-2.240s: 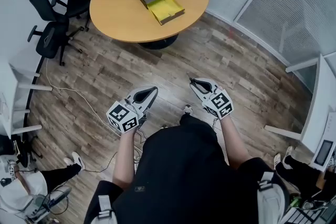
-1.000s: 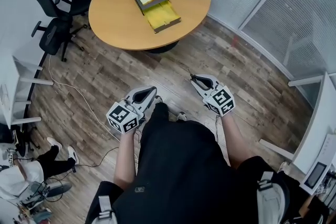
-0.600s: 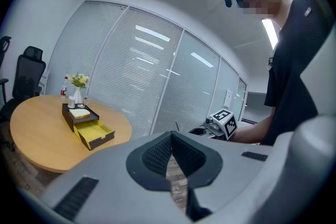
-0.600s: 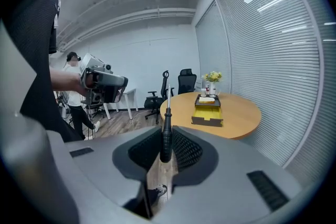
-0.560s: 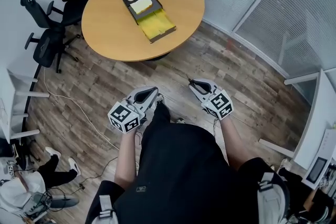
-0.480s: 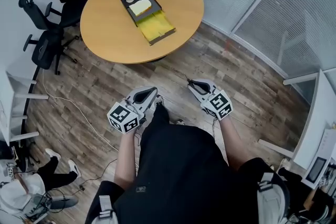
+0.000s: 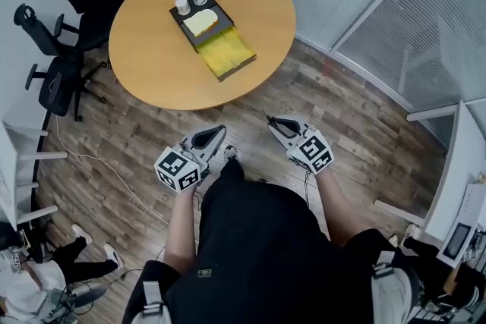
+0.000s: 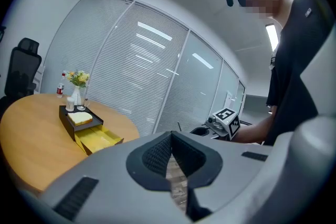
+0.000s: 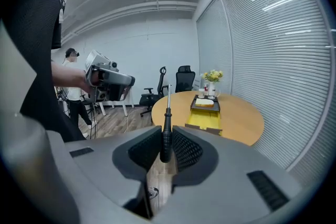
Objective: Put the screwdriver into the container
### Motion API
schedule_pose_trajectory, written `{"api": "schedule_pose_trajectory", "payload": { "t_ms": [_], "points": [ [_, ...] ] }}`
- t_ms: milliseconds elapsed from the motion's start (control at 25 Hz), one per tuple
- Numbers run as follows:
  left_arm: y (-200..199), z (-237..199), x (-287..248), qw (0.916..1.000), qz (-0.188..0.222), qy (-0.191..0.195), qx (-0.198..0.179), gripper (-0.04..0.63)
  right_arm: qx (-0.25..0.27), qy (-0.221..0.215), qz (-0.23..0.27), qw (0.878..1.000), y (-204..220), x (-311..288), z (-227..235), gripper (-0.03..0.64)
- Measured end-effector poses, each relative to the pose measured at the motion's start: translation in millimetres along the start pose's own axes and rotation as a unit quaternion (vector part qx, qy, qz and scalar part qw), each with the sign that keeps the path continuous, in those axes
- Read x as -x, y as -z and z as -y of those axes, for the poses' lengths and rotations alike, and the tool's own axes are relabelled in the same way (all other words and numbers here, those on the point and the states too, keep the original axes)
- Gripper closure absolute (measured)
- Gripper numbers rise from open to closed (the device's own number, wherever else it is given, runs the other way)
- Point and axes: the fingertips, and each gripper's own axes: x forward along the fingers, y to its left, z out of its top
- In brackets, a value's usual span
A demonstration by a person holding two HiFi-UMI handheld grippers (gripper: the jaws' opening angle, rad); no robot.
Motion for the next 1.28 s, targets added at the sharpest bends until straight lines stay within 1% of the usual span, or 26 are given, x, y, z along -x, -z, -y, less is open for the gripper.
{"api": "schedule_pose_trajectory", "payload": {
  "t_ms": [240,400,600,800,1040,1280],
  "points": [
    [-13.2,-36.8,-15.0,0.9996,-0.007,0.026,0.002,0.594,-0.005,0.016,-0.012,1.0,-5.5,-24.7,18.5,0.56],
    [-18.3,-60.0,-20.9,0.9989,-0.013,0.045,0.003,0.594,-0.014,0.038,-0.017,0.999,-9.5,-39.9,29.9,0.56],
    [-30.2,-89.5,-20.6,0.9983,-0.012,0.057,-0.003,0.594,-0.016,0.044,-0.022,0.999,-17.7,-64.5,36.9,0.56],
    [-42.3,-119.8,-16.7,0.998,-0.01,0.062,-0.006,0.594,-0.004,0.047,-0.026,0.999,-30.5,-91.2,42.3,0.56],
    [-48.8,-144.6,-7.5,0.9976,-0.011,0.067,-0.012,0.594,0.003,0.048,-0.017,0.999,-49.8,-121.5,44.0,0.56],
    [-47.1,-157.8,4.0,0.9989,-0.005,0.046,-0.005,0.594,-0.002,0.036,-0.023,0.999,-46.4,-132.0,46.0,0.56]
  ]
}}
